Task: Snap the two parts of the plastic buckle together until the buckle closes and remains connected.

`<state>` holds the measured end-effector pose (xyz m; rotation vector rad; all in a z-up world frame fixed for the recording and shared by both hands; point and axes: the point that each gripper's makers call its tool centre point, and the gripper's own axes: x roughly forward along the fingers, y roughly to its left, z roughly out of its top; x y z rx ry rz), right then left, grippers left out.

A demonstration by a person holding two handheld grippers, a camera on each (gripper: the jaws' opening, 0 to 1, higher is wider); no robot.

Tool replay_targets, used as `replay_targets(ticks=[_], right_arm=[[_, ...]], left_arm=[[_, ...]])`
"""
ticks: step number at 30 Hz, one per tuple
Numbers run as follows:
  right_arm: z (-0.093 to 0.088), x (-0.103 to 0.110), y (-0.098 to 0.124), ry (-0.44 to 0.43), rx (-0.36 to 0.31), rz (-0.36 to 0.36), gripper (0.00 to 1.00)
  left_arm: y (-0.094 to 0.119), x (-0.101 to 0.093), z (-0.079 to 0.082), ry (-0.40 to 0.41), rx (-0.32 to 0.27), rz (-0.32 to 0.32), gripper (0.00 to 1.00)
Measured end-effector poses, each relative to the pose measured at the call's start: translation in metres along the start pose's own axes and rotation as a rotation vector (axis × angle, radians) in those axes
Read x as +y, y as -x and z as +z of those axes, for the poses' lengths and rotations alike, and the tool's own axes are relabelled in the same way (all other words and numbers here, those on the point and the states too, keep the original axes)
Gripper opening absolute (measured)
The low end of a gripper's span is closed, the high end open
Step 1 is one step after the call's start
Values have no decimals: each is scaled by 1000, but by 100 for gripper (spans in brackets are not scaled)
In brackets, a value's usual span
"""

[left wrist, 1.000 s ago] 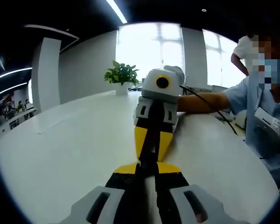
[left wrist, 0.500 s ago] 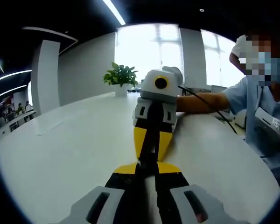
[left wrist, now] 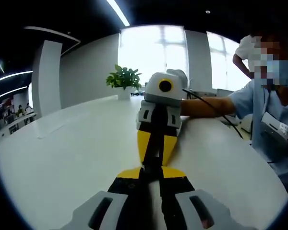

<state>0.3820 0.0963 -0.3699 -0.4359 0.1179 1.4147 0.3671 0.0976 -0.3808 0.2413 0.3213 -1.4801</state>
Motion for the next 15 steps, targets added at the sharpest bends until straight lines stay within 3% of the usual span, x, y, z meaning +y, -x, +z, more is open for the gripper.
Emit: replay_targets(ticks=[15], right_arm=[[-1, 3, 2, 0, -1, 0, 11]], left_arm=[[-2, 1, 1, -14, -3, -6, 11]])
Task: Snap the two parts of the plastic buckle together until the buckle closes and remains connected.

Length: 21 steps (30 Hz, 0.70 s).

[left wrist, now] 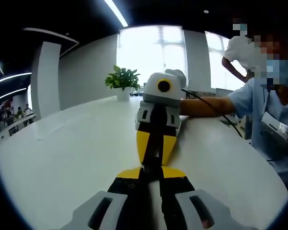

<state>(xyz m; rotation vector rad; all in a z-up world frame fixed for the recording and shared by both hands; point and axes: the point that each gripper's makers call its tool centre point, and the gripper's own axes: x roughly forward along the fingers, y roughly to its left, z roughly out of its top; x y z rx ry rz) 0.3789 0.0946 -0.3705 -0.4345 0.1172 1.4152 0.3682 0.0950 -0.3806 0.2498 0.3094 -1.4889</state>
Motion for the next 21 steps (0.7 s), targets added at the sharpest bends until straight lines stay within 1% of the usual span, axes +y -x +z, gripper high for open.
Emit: replay_targets(ticks=[21], right_arm=[[1, -1, 0, -8, -2, 2, 12]], left_arm=[[2, 3, 1, -4, -6, 1, 11]])
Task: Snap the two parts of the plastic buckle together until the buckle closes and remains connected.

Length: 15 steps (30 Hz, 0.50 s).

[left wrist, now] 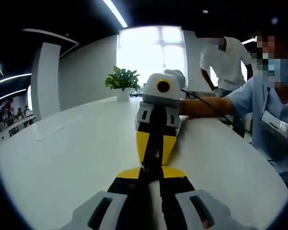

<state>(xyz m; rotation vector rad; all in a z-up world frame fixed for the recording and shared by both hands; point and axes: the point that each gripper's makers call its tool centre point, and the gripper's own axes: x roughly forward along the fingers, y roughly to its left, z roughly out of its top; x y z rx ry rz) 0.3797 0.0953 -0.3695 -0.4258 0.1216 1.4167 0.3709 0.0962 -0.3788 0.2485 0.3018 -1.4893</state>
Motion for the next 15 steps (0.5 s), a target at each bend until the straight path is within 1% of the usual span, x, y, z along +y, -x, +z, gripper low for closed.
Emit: replay_targets(ticks=[15], right_arm=[[1, 3, 0, -9, -1, 0, 12]], left_arm=[[0, -2, 1, -1, -2, 1, 12]])
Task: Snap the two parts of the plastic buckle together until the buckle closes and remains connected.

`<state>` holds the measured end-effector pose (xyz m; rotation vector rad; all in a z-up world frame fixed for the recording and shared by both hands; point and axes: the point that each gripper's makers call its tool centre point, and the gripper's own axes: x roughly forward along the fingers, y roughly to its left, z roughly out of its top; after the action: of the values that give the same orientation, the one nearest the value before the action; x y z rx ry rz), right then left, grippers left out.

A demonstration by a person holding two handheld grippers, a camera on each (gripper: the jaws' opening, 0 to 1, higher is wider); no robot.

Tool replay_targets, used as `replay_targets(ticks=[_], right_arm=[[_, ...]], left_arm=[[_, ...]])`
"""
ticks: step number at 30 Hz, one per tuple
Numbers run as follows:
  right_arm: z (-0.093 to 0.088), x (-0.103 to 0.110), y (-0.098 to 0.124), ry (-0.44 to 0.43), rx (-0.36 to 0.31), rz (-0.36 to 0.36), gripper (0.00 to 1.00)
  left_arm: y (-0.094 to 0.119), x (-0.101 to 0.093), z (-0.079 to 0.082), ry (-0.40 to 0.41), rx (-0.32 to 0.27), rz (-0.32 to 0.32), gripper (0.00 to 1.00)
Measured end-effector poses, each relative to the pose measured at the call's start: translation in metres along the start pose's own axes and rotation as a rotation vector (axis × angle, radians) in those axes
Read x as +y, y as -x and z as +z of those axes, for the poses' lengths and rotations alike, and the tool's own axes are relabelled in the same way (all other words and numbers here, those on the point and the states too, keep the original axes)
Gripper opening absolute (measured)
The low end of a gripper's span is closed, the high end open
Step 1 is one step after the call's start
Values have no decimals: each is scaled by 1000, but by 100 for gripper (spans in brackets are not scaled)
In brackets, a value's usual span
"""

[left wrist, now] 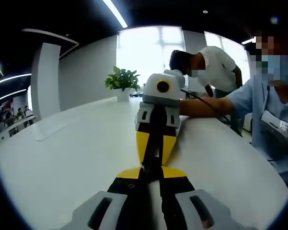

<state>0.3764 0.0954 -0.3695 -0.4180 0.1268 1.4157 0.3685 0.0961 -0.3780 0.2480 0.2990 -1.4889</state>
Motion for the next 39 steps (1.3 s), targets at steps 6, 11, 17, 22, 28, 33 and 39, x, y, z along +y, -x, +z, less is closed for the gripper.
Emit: replay_targets(ticks=[6, 11, 17, 22, 28, 33, 39], right_arm=[[0, -2, 0, -7, -1, -1, 12], [0, -2, 0, -5, -6, 0, 12], [2, 1, 1, 13, -24, 26, 12], [2, 3, 2, 5, -25, 36, 12], [1, 3, 3, 2, -23, 40, 12], [0, 3, 4, -4, -18, 41, 12], [0, 0, 4, -17, -16, 41, 12]], left_arm=[[0, 0, 0, -4, -1, 1, 12], [0, -2, 0, -26, -6, -3, 11], [0, -5, 0, -37, -7, -21, 11], [1, -4, 0, -33, -6, -27, 11], [2, -4, 0, -33, -5, -28, 11], [3, -5, -1, -32, -2, -26, 11], [4, -5, -2, -25, 0, -26, 11]])
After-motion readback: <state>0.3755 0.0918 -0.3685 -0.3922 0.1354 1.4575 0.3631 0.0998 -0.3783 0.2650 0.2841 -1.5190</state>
